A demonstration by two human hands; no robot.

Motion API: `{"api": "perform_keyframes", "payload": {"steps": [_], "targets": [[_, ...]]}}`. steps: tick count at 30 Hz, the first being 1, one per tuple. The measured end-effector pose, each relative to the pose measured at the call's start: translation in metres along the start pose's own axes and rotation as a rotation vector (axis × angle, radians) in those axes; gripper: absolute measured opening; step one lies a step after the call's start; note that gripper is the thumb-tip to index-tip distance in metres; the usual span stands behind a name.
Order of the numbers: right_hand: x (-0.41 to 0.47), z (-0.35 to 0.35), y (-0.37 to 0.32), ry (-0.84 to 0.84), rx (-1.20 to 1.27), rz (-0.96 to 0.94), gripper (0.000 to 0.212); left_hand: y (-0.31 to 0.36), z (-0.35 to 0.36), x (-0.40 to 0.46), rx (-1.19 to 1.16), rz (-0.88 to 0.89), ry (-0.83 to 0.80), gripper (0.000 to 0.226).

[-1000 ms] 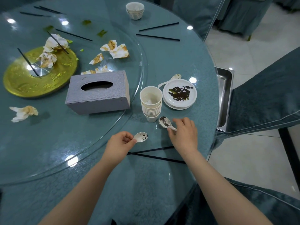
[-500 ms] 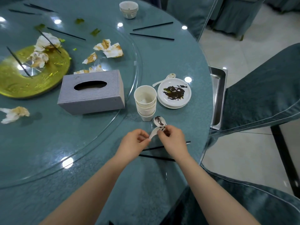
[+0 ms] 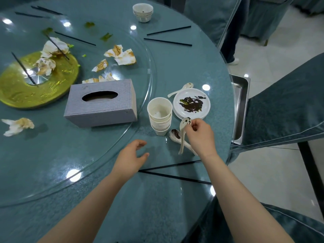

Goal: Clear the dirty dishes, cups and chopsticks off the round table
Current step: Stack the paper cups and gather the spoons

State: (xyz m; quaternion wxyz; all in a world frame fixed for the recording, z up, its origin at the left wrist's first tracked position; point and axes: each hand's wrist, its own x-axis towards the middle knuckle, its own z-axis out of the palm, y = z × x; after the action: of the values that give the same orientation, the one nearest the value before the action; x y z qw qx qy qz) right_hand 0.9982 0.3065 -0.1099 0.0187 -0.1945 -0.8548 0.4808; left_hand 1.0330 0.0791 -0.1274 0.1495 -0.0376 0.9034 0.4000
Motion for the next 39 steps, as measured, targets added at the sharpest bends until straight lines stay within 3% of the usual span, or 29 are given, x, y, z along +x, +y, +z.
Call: {"api": "perform_keyframes", "payload": {"steps": [4,8,16,24,31,39], "targets": [[0.006,0.001,-0.001,-0.095,-0.331,-0.064,0.012,-0.003,-0.012,0.001,0.171,0.083,0.212,0.039],[0.007,0.009,-0.002,-0.165,-0.546,-0.082,0.020,-0.008,-0.016,0.007,0.245,0.087,0.179,0.053],[0.012,0.017,-0.003,-0.135,-0.505,-0.054,0.017,-0.016,-0.016,0.009,0.281,0.055,0.114,0.057],[0.013,0.018,0.005,-0.193,-0.650,-0.135,0.024,-0.019,-0.014,0.005,0.283,0.086,0.128,0.059],[0.022,0.015,0.003,-0.082,-0.542,-0.180,0.024,-0.015,-0.024,0.007,0.300,0.163,0.148,0.058],[0.078,0.018,-0.019,-0.078,-0.569,-0.296,0.025,0.015,-0.050,0.031,0.253,0.260,0.316,0.052]]}}
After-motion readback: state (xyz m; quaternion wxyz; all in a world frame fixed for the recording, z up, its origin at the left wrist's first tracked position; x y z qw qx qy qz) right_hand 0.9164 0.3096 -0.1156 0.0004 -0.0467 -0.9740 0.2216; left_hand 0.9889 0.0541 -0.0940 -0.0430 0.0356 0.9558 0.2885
